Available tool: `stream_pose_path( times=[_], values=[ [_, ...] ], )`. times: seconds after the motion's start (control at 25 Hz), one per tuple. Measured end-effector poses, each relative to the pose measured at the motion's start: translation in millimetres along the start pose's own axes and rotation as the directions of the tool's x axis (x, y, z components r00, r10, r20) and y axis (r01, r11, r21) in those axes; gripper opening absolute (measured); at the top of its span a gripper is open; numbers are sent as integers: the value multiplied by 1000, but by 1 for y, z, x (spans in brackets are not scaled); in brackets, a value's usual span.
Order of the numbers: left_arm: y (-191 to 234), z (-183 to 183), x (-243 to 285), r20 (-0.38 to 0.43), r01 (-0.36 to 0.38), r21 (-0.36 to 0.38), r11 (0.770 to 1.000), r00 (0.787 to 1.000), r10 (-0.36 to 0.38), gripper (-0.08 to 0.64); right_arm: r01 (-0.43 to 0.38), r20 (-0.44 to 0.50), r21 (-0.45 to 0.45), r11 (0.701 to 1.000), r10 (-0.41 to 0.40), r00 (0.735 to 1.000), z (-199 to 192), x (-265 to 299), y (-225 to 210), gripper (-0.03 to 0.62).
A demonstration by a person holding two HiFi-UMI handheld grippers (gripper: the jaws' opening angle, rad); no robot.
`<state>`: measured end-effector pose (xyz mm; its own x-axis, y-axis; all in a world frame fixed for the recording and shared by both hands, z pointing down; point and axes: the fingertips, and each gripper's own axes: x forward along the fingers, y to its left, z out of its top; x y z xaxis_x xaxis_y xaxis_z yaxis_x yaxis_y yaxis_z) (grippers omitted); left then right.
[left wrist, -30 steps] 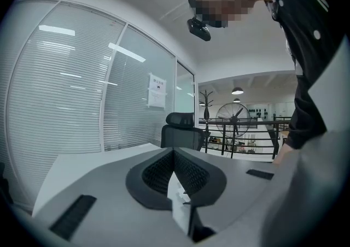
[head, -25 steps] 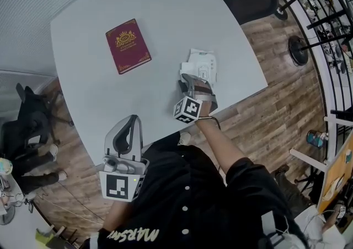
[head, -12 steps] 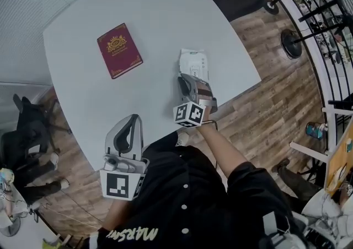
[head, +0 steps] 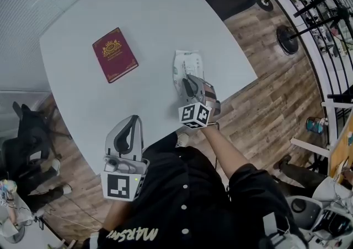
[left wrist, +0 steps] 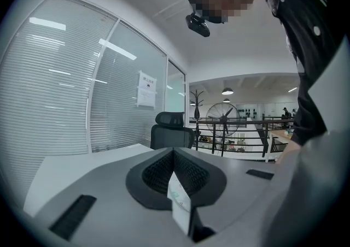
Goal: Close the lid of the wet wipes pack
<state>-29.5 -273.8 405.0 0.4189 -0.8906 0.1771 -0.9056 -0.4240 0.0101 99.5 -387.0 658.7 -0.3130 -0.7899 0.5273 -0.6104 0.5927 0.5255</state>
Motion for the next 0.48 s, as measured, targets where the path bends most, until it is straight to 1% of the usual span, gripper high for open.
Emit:
stream_pose_path(
  times=[0.2, 0.24, 0.48],
  values=[
    [1, 0, -1, 4, 2, -4, 1000, 1000, -2, 8, 6, -14, 90, 996, -5, 1000, -12, -1, -9, 109],
    [1, 0, -1, 6, 1, -4, 1000, 1000, -1, 8, 11, -21, 100, 995, -9, 1000, -15, 0, -10, 89],
    [1, -2, 0, 2, 4, 1, 1000, 1000, -4, 8, 2, -62, 151, 988, 8, 998, -32, 5, -13, 91]
  ],
)
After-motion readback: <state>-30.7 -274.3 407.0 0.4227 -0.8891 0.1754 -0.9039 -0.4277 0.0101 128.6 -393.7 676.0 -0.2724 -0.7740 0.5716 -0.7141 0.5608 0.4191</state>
